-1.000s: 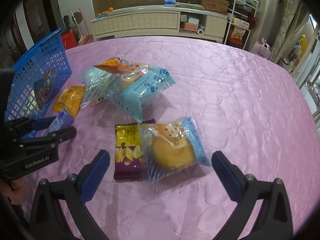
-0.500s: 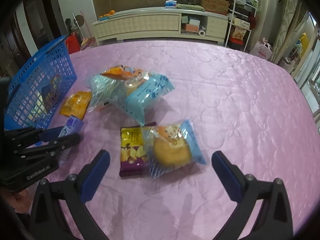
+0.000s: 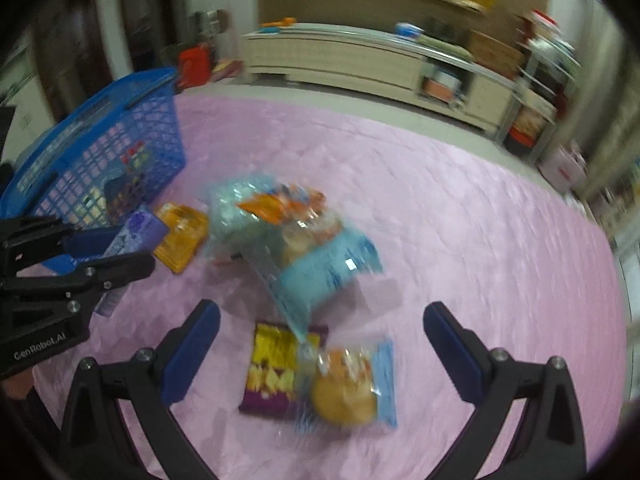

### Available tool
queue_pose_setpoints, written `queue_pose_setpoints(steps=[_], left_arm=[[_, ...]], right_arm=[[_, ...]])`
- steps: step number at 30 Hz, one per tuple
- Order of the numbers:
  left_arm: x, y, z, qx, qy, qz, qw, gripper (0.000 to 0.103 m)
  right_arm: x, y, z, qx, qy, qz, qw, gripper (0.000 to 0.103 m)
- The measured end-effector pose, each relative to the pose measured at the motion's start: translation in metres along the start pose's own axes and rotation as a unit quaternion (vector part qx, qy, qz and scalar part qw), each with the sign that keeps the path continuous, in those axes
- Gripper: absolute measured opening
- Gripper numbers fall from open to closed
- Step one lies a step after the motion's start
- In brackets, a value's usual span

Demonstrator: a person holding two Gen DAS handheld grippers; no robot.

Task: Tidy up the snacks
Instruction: 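Grasp the blue-and-clear cake pack with the right gripper while the left gripper holds the can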

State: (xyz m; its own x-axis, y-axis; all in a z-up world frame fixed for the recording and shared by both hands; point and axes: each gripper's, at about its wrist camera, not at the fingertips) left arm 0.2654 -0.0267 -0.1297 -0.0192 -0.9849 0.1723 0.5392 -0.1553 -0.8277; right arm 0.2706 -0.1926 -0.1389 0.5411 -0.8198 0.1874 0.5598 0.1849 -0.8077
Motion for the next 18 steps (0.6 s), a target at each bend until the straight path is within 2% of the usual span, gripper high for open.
queue_pose_setpoints(steps=[4,10,14,17,18], left_arm=[[-0.002,0.004,0.005,0.005,0.003,-0.006,1.0000,0.029],[-0.001,0.021,0.012,0.004,-0.003,-0.010,0.9999,0.029],[-0.003,0.027,0.015,0.002,-0.004,-0.013,0.9999,0.029],[-0.006,0.031,0.016,0.006,-0.008,-0.027,0.9996,0.029],[-0.006,0.032,0.017,0.006,-0.006,-0.025,0.9996,0.029]], right_arm=[[-0.003,0.020,0.013,-0.005,-0.075,0.013,0.997,0.103],[0.004,0.051,0.025,-0.031,-0.120,0.046,0.991,0.103],[-0.001,0.068,0.031,-0.044,-0.181,0.039,0.982,0.103],[-0.001,0.082,0.035,-0.054,-0.205,0.062,0.975,0.102],[0.001,0.085,0.036,-0.052,-0.202,0.076,0.975,0.098]])
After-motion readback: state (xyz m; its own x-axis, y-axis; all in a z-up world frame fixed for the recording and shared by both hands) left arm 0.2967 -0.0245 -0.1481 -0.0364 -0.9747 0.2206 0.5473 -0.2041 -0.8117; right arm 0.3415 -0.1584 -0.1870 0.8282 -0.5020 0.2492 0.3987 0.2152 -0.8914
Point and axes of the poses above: each gripper's, at about its wrist camera, not at the fingertips, and y roughly the way its jaws point, x to its right, z to its top, and after that the axes turned 8 degrees about -y, right-handed
